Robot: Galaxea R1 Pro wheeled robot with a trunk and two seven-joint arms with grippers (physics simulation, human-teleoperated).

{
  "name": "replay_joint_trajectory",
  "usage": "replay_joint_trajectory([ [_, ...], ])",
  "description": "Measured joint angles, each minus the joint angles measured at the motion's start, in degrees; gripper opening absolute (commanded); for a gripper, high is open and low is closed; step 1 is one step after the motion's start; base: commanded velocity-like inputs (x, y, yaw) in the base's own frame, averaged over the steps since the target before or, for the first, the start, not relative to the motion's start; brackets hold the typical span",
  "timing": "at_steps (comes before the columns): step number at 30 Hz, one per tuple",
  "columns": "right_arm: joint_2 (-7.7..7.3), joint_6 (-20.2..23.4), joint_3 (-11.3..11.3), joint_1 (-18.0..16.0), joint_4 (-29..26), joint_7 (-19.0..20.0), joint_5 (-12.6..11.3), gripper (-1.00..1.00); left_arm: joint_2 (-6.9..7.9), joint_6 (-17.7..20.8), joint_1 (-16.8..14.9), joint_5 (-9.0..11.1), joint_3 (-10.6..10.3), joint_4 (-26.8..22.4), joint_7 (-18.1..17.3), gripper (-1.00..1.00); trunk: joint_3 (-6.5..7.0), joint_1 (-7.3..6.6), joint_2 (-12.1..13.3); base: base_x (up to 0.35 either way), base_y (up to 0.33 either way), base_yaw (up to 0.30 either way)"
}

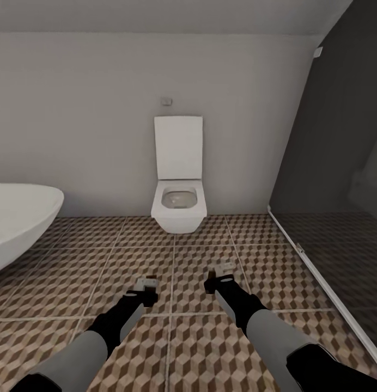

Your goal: Take the four mousetraps from the cabinet in the bathroom and place them on the bathroom floor. Make sure all four end up on the same floor surface, and ensure that at least two of them are either under or directly next to the same bathroom sink.

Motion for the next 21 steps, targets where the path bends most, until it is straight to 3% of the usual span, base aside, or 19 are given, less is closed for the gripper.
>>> replay_joint_trajectory([
  [4, 0.0, 0.0, 0.0, 0.0, 0.0, 0.0, 0.0, -1.0, 0.0, 0.0, 0.0, 0.0, 0.0, 0.0, 0.0, -1.0, -0.72, 0.88, -1.6, 0.0, 0.0, 0.0],
  [21, 0.0, 0.0, 0.0, 0.0, 0.0, 0.0, 0.0, -1.0, -0.02, 0.0, 0.0, 0.0, 0.0, 0.0, 0.0, -1.0, -4.49, 1.33, -1.8, 0.0, 0.0, 0.0],
])
